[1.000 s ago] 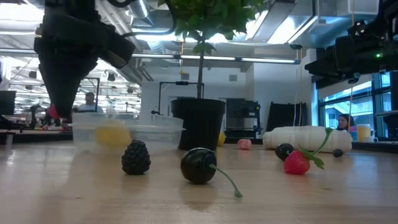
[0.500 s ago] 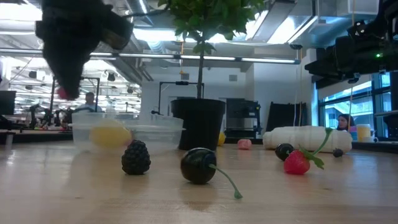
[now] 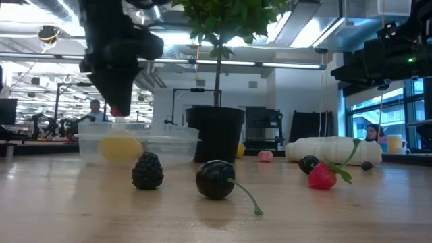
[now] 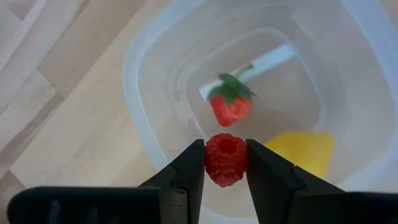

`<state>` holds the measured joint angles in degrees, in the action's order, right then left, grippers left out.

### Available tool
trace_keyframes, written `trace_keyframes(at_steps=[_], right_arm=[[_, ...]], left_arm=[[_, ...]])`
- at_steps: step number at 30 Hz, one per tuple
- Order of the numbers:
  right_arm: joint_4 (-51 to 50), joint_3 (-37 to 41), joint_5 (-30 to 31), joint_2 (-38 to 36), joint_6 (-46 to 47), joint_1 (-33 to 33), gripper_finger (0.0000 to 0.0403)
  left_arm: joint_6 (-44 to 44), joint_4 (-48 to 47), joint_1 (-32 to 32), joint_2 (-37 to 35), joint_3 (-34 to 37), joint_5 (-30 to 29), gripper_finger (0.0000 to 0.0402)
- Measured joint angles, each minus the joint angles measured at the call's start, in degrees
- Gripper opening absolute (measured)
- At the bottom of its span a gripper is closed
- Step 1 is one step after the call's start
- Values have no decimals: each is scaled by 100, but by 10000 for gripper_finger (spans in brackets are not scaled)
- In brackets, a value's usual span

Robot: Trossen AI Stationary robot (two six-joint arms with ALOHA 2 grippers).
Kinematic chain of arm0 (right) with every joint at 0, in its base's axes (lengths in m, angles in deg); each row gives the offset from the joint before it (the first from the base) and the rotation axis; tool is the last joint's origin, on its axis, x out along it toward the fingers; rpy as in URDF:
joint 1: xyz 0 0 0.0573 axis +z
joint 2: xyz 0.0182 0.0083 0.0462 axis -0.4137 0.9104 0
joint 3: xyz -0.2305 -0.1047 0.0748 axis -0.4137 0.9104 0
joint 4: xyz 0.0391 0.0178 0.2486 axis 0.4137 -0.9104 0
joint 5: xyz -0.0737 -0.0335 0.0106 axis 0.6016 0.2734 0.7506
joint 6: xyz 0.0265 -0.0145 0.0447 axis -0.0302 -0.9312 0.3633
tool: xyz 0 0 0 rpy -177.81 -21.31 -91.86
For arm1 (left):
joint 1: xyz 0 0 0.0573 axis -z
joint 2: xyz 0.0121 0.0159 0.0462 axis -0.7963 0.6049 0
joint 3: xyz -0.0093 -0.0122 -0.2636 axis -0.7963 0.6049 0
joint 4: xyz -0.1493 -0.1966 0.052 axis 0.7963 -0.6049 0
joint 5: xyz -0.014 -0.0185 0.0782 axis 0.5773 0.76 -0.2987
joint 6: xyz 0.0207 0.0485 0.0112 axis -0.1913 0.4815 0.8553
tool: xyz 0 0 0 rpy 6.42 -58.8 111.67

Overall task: Pick and placing Produce into tupperware
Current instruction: Put the red raspberry into the transparent bin

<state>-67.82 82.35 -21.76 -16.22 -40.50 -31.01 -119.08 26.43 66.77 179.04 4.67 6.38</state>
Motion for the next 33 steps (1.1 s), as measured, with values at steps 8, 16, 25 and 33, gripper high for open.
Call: trace_keyframes(at_steps=[8,16,25,33], right_arm=[[1,0,-1,0,17,0,182],[1,0,-1,-1,17,0,182],[1,0,0,1,18,-1,182],[1,0,1,-1,17,-1,182]], left_arm=[[0,159,-178,319,0,63,95],[0,243,-176,316,2,77,104],[-2,244,-171,316,2,75,106],[0,244,-171,316,2,75,106]])
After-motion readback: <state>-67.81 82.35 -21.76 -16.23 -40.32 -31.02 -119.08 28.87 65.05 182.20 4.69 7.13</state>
